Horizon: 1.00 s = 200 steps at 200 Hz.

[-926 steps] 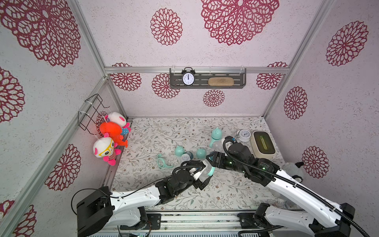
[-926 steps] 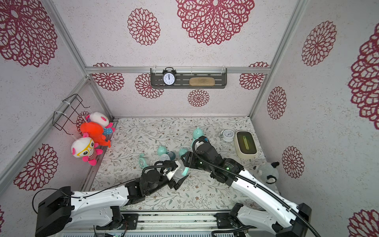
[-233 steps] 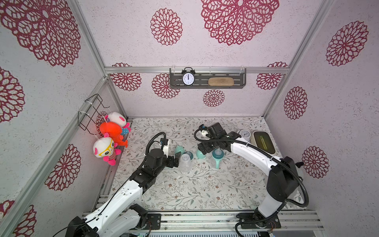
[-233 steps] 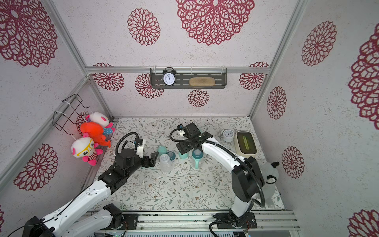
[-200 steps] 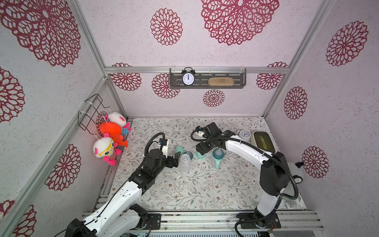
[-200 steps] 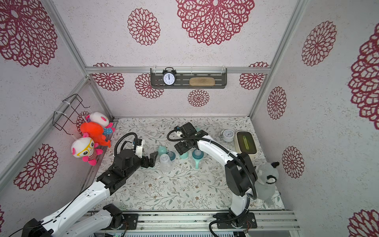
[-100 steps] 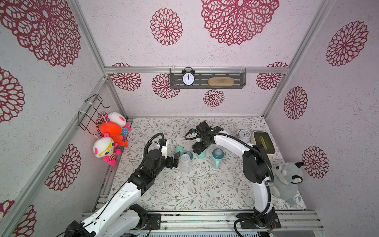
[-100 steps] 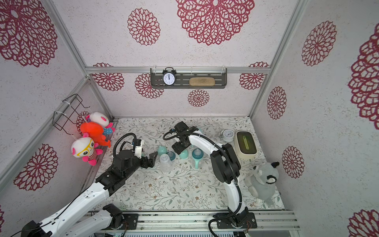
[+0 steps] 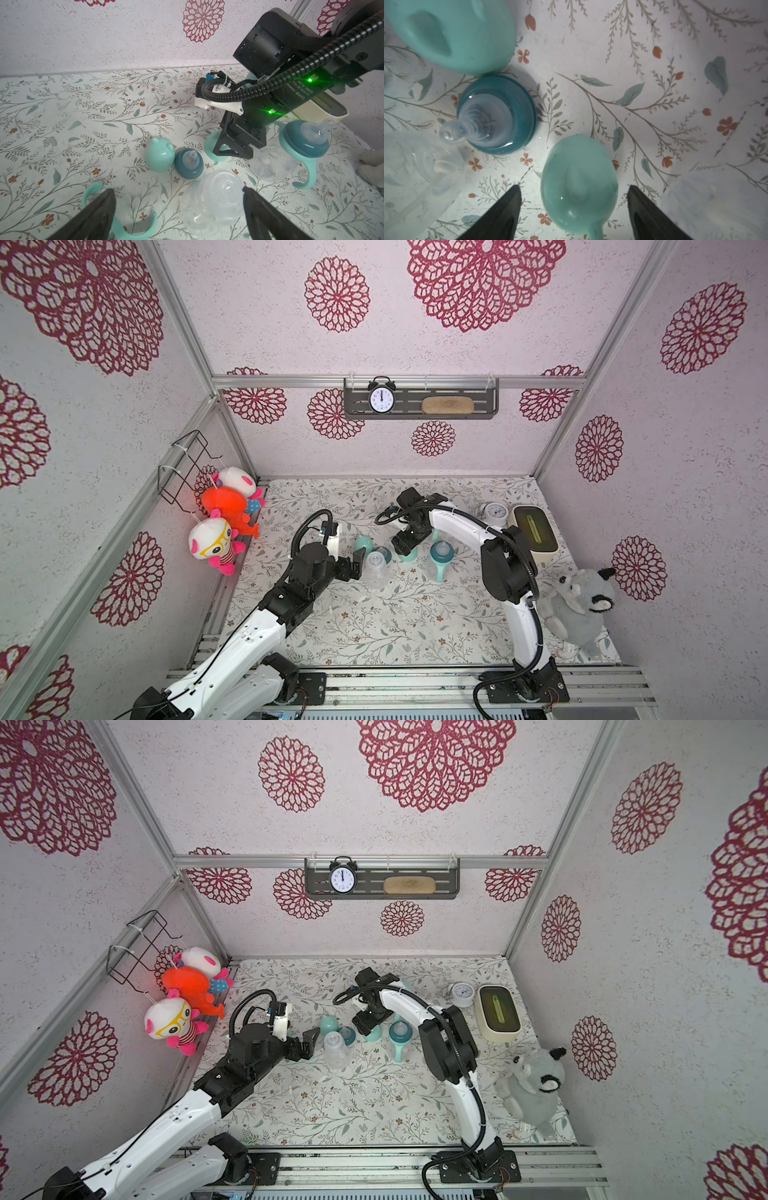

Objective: Assemble the baby bottles
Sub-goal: Pick up the lid from the center of the board.

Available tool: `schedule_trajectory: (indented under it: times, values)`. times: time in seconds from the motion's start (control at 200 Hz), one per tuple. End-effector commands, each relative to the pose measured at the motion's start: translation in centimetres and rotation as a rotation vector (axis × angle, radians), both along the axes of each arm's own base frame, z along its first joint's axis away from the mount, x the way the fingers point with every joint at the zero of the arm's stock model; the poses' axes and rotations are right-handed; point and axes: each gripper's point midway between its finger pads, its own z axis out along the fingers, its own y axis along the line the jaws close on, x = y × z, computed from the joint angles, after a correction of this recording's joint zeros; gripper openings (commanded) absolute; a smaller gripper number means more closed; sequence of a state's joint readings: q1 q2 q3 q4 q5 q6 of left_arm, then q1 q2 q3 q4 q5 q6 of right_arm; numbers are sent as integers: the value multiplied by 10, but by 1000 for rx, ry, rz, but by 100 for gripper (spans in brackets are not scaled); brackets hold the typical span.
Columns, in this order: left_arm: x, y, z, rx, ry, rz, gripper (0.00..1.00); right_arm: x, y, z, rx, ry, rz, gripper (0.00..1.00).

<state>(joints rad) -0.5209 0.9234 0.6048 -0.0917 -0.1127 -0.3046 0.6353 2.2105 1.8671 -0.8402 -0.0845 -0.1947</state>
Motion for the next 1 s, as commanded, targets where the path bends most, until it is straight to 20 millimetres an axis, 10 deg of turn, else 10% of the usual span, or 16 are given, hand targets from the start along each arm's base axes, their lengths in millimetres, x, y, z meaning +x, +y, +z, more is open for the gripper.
schedule_trajectory:
  times: [0.0,0.996]
  values:
    - [-2,3,0,-17,-3,7,98,-3,1,1,-5,21,25,81]
    - [-4,4,1,-23,-10,4,98,-17,5,-30,-77,75,25,73]
